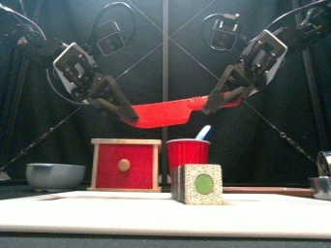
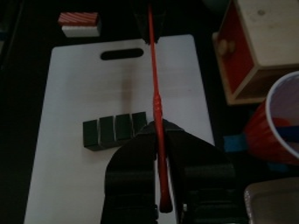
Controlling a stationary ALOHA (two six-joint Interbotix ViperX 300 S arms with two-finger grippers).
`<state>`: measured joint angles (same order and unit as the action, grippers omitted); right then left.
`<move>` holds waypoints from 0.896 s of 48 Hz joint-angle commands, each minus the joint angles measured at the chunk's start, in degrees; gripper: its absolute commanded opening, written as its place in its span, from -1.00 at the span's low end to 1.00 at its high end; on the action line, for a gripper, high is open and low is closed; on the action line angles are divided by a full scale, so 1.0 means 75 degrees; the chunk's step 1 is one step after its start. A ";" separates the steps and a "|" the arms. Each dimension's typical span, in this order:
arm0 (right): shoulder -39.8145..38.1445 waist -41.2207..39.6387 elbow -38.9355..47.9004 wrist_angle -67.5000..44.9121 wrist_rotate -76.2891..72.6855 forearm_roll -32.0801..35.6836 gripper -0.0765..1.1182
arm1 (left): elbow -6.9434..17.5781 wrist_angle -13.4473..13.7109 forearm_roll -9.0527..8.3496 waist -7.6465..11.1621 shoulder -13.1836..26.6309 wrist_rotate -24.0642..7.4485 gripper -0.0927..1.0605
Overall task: Place sushi on board then cut the sushi with the knife then place the pieces on the plate
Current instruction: Cut the sushi into 4 pieces
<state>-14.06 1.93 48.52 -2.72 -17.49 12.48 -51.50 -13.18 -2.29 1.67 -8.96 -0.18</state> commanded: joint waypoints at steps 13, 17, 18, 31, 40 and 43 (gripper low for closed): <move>0.0410 0.0328 -0.0199 0.0891 0.0012 -0.0633 -0.36 | 0.0434 -0.0047 0.0188 0.0656 0.0504 0.0012 -0.09; 0.0410 0.0375 -0.0211 0.1125 0.0012 -0.0691 -0.36 | 0.0574 -0.0047 0.0258 0.0785 0.0715 0.0012 -0.09; 0.0410 0.0375 -0.0211 0.1160 0.0012 -0.0703 -0.36 | 0.0598 -0.0047 0.0270 0.0809 0.0762 0.0012 -0.09; 0.0516 0.0363 -0.0187 0.1289 0.0012 -0.0738 -0.36 | 0.0832 -0.0059 0.0516 0.0984 0.1289 0.0023 -0.09; 0.0691 0.0328 -0.0187 0.1383 0.0000 -0.0750 -0.36 | 0.0902 -0.0047 0.0668 0.1008 0.1477 0.0023 -0.09; 0.0738 0.0328 -0.0199 0.1430 0.0000 -0.0750 -0.36 | 0.0902 -0.0047 0.0680 0.1008 0.1500 0.0023 -0.09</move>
<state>-7.91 4.83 47.81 7.73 -17.31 7.03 -46.05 -13.18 2.72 8.44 2.64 0.00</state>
